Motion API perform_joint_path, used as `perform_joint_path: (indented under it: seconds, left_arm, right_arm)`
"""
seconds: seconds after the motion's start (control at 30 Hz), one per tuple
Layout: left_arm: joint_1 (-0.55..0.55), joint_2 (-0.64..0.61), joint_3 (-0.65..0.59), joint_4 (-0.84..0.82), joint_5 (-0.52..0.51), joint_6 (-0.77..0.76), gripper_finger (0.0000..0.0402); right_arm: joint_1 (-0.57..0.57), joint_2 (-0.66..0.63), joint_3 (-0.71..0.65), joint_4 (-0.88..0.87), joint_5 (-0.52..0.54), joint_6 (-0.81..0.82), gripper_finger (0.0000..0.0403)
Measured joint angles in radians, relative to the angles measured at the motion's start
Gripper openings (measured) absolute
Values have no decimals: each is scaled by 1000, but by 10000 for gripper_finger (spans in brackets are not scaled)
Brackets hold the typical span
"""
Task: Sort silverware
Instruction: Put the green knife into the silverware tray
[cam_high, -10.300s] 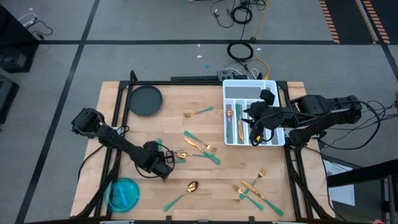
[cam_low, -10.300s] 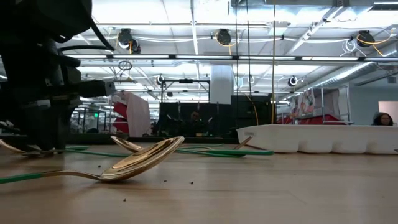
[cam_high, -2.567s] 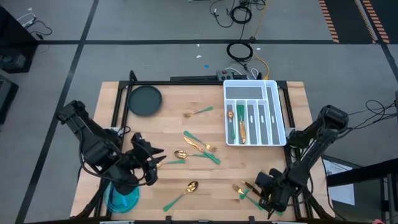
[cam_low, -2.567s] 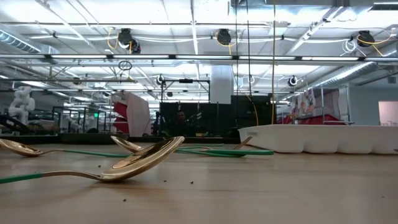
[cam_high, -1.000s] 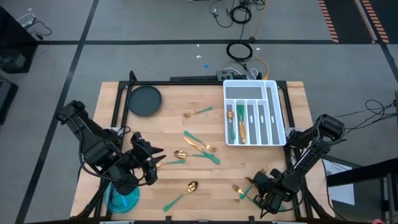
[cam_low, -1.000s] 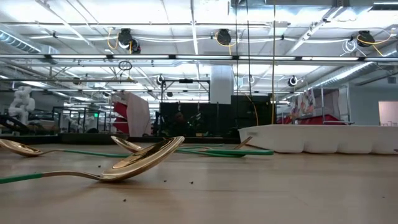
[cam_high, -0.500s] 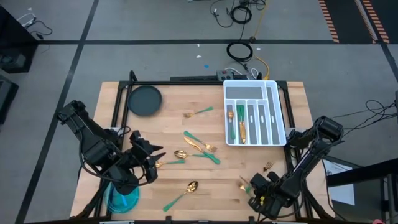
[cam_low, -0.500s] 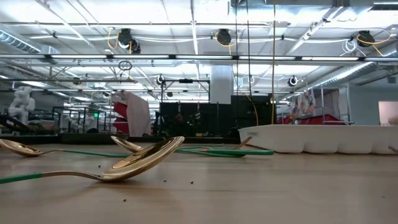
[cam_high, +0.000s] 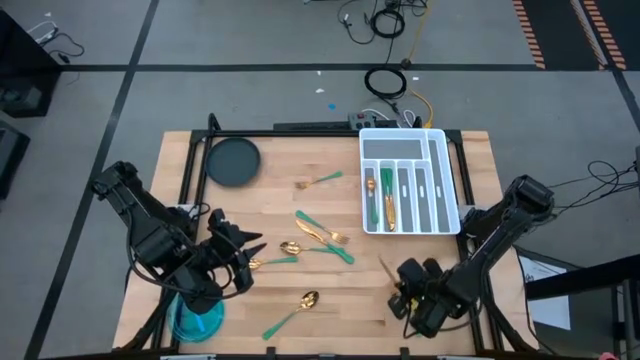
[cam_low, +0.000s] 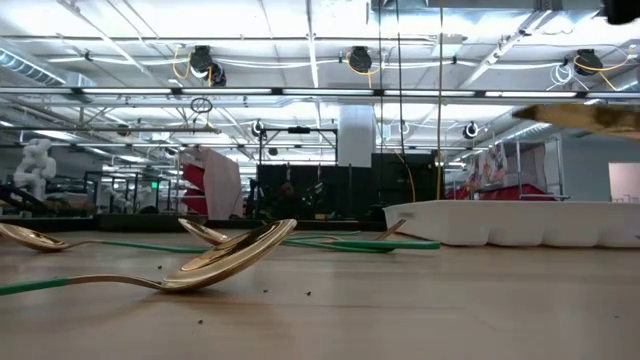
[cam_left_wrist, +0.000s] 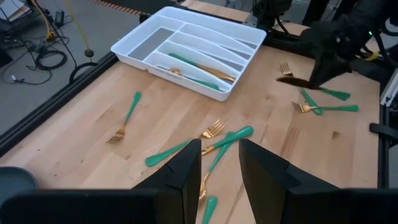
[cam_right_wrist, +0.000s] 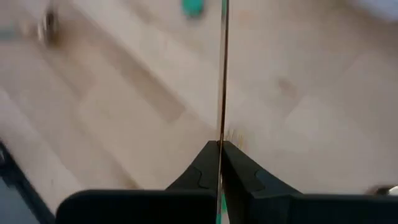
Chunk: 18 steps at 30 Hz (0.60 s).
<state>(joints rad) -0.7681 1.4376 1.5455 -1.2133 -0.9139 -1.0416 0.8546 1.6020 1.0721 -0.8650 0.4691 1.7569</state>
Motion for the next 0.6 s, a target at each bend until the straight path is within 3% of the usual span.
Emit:
perform_joint_path:
  seconds: [0.2,0.33,0.5,0.6]
  left_arm:
    - [0,0,0,0,-12,0,116]
    - [0,0,0,0,-35,0,116]
    - [0,0,0,0,-81,0,116]
    - [0,0,0,0,-106,0,116]
  right_arm:
    - [-81,-140,0,-144,84,11,1]
    - [-170,-242,0,-221,146,-64,1]
    - [-311,-363,0,-229,282,-337,0]
    - [-417,-415,1,-235,300,-551,0]
